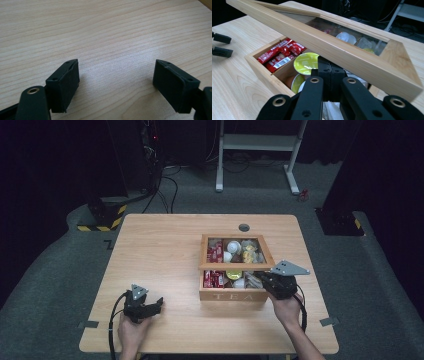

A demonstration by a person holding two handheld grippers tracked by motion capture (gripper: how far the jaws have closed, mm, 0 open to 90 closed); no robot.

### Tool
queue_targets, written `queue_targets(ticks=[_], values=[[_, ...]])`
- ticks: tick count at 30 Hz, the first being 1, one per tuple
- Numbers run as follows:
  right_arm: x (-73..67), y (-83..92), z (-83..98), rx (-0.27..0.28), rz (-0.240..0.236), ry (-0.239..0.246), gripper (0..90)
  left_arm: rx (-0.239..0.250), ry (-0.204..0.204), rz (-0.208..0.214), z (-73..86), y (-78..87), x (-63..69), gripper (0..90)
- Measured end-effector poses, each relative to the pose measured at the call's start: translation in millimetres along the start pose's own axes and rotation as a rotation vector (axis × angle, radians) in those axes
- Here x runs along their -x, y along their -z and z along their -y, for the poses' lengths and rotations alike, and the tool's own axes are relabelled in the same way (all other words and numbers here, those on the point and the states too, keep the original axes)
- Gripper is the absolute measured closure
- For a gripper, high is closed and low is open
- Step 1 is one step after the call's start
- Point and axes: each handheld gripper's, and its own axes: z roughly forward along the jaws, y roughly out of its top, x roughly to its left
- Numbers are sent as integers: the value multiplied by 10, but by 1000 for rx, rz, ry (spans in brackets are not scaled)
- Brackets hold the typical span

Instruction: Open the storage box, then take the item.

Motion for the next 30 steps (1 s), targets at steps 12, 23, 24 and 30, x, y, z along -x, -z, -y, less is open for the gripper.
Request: queue_targets(ticks=[12, 23, 24, 30], values=[[116, 59, -136, 14, 1, -35, 900, -4, 5, -1, -4, -2, 8, 209], [178, 71, -171, 7, 0, -54, 900, 4, -12, 44, -44, -36, 82, 225], [184, 71, -174, 8, 1, -54, 900, 16, -1, 67, -53, -32, 118, 232], [205, 71, -200, 13, -2, -46, 900, 53, -37, 127, -144, 17, 242, 243]])
